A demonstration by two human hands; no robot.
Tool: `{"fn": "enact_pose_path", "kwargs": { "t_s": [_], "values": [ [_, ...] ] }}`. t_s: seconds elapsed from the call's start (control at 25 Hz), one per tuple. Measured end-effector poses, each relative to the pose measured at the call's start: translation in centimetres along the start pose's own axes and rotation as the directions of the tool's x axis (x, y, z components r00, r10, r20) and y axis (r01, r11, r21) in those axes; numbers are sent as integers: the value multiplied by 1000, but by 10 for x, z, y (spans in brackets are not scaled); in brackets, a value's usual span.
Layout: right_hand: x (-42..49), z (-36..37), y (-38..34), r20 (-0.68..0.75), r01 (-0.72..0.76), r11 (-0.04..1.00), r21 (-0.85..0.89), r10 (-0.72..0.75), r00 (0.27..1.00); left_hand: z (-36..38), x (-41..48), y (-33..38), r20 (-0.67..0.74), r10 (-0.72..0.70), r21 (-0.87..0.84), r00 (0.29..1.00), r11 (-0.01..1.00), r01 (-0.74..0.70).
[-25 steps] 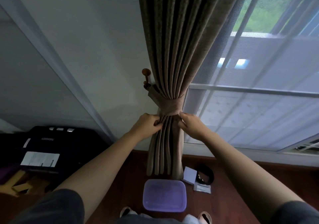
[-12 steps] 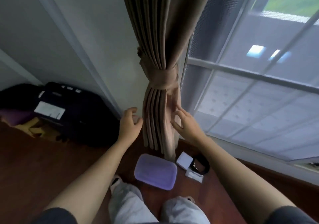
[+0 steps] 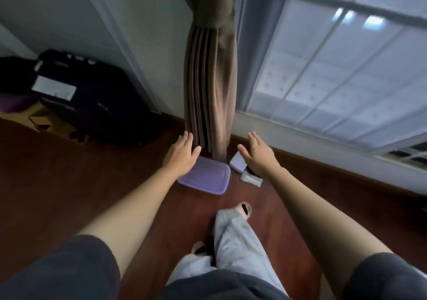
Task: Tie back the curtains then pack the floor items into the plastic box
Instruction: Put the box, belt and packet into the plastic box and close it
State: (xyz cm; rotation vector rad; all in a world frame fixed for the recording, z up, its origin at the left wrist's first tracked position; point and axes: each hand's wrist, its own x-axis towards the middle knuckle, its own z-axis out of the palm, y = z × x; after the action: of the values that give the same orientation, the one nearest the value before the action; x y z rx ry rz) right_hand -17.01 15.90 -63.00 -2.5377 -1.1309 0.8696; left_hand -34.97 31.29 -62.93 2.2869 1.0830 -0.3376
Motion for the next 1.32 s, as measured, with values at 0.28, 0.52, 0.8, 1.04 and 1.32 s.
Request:
{"fn": "enact_pose_path", "kwargs": {
  "t_s": [0.28,0.52,0.8,1.04,1.32],
  "values": [
    [-72,108,25,27,-127,992,-22,127,992,84,-35,-38,93,37,201,995,978,-56],
    [-79,183,76,48,-155,986,-68,158,986,167,-33,-65,94,-24,221,995,975,3],
    [-7,284,160,52,-115,986,-118,122,991,310,34,-102,61,-25,224,998,974,11],
    [109,403,222,67,-132,991,-7,132,989,428,154,-176,-59,-55,220,997,973,66],
    [209,528,265,162,-345,853,391,306,938,500,265,-269,-357,-619,-292,700,785,546]
  ]
}}
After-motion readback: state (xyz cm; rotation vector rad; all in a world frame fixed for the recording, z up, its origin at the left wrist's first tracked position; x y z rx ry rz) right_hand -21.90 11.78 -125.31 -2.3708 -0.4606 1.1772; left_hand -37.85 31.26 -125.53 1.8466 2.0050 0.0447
